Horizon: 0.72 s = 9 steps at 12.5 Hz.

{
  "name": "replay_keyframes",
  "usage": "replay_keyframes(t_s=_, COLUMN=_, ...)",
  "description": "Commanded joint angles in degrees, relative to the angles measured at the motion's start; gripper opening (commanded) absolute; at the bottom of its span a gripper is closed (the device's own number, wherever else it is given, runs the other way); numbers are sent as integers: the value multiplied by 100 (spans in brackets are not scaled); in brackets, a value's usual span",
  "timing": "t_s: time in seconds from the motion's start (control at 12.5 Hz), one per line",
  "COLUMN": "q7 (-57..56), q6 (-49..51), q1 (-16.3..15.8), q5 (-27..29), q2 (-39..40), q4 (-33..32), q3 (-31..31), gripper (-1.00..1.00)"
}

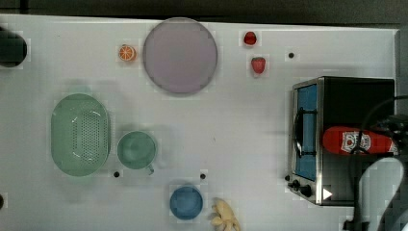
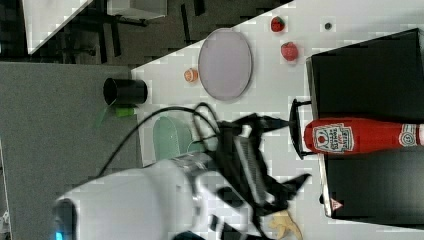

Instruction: Pick Ketchup from oven and place it on table.

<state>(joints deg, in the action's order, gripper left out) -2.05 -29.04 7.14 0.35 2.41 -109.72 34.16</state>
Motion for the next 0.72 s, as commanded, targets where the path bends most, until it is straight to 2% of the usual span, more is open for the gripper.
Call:
replay_keyframes(t_s=0.08, q7=4, q6=-348, q1=-244, q5=752, q2=830, q4=82, q3=215, gripper=100)
replay_keyframes(t_s=0.24, q7=471, q6=-382, q1=-228, q5=940, q2=1148, q4=79, q3=257, gripper=100)
replay_keyframes(t_s=0.56, q7=478, q6=-408, q1=-225, q5=955, q2=1495, q4=33, q3=253, gripper=97)
replay_keyframes(t_s=0.72, q7=478, q6=-491, q1=-228, q5=954, q2=1511, q4=-28, q3=251, gripper=37)
